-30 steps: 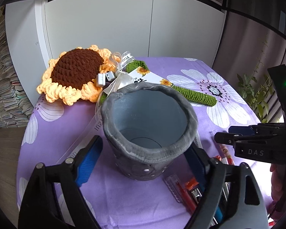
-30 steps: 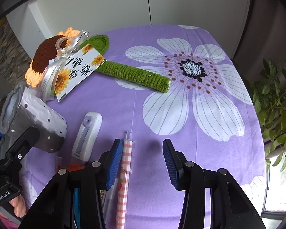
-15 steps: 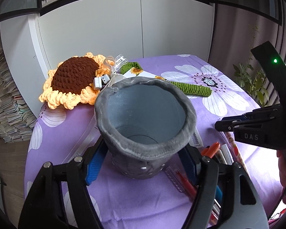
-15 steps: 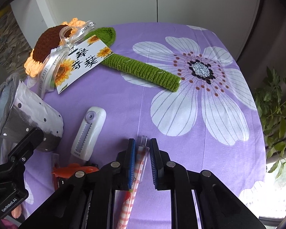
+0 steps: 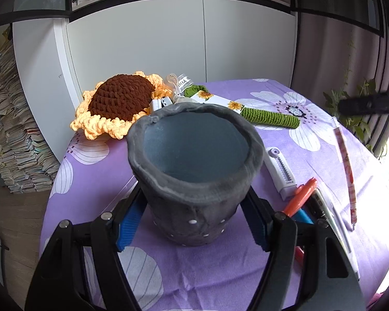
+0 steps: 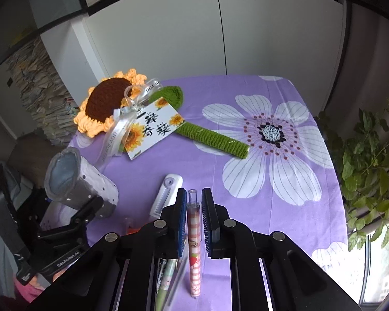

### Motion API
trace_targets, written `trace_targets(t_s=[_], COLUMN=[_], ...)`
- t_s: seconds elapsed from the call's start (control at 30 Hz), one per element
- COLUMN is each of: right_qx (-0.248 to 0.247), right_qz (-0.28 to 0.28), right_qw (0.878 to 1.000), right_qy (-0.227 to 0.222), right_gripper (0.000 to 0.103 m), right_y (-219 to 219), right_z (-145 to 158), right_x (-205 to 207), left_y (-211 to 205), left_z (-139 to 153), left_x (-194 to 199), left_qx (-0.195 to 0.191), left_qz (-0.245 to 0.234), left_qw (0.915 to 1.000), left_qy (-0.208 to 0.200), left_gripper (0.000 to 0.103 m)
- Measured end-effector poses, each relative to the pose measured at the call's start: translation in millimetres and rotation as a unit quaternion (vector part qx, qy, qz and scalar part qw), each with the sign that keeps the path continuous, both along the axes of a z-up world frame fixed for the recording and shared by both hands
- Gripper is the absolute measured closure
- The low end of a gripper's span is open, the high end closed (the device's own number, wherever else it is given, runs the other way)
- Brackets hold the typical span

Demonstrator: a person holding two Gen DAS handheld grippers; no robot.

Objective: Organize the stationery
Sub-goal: 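Grasp the pink patterned pen with the right gripper and lift it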

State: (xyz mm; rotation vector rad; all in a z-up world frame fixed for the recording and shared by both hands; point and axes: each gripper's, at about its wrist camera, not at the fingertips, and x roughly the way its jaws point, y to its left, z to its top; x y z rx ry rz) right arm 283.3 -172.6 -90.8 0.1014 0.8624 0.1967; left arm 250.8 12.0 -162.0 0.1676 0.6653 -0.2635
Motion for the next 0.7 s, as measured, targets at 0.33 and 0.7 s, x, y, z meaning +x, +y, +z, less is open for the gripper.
trace_targets(t_s=[0.33, 0.7], right_qx=[-0.024, -0.019], right_qz=[0.047, -0.055], right_qw=[0.994, 0.996], right_qy=[-0.095, -0.063], right_gripper=[0.091, 0.075], right_y=[26.9, -40.5], right_z=[64.1, 3.2], right_x=[-14.4, -4.0], left_y=[4.1, 3.2], left_z=[-1.2, -4.7], left_x=[3.7, 6.9], left_qx=[-0.020, -0.017], left_qz=[-0.006, -0.004], left_qw=[0.9997, 0.9995], left_qy=[0.013, 0.027], left_gripper=[0.033, 0.032])
